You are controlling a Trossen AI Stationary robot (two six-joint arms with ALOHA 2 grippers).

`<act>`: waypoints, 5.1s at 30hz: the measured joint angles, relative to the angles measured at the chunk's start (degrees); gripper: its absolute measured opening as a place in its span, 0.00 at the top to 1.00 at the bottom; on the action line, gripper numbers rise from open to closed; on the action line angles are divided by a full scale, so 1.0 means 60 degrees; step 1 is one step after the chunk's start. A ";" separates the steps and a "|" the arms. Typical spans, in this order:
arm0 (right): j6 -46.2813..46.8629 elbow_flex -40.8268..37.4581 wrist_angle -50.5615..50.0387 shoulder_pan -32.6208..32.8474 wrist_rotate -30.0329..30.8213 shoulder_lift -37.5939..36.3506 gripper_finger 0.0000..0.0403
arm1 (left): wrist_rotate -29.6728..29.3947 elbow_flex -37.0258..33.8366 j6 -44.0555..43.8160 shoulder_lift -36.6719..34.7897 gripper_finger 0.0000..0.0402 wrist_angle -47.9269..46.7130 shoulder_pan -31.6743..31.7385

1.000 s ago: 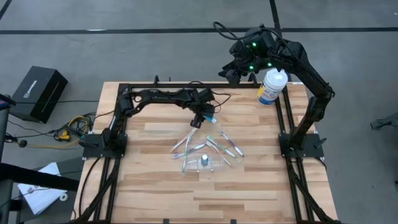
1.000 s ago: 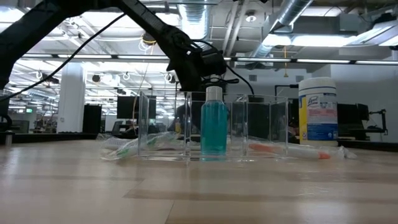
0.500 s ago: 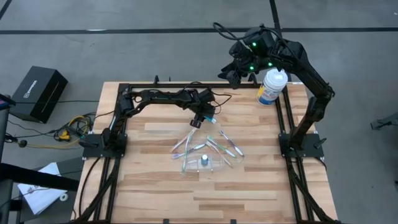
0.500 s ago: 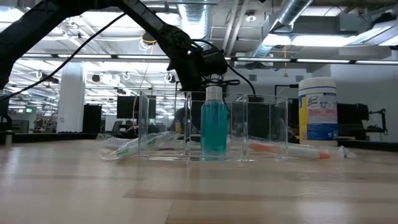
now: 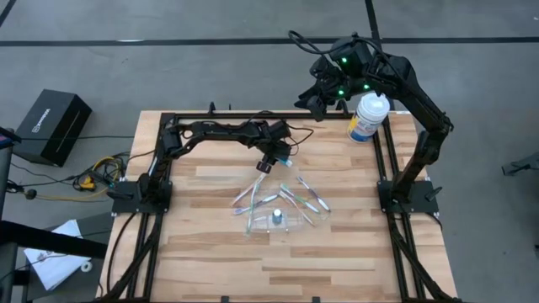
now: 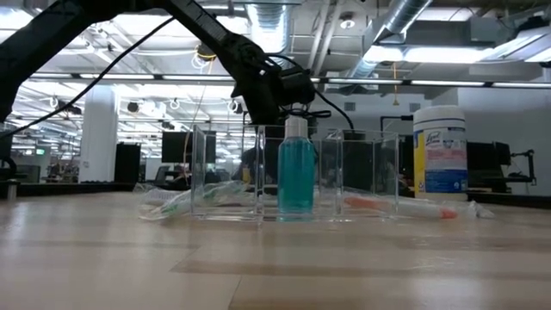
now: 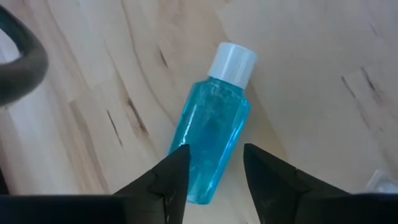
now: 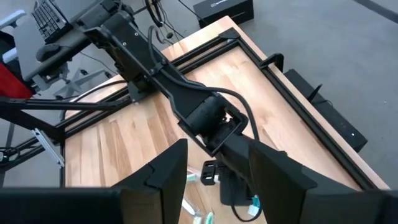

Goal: Pick & Place toothbrushing station
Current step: Put the blue mouthwash into the transparent organizer

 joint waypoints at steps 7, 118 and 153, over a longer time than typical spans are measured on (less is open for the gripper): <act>0.0277 -0.0004 0.0430 0.0002 -0.0336 0.0000 0.60 | 0.0035 -0.0004 -0.0287 0.0003 0.66 0.0158 0.0033; 0.0044 -0.0004 0.2356 -0.0078 -0.1279 0.0004 0.60 | 0.3164 -0.0114 -0.5667 -0.2023 0.80 -0.0182 0.0780; -0.2790 -0.0007 0.1182 -0.0071 -0.2253 0.0787 0.60 | 0.5321 -0.0080 -0.7288 -0.6320 0.80 -0.1523 0.1403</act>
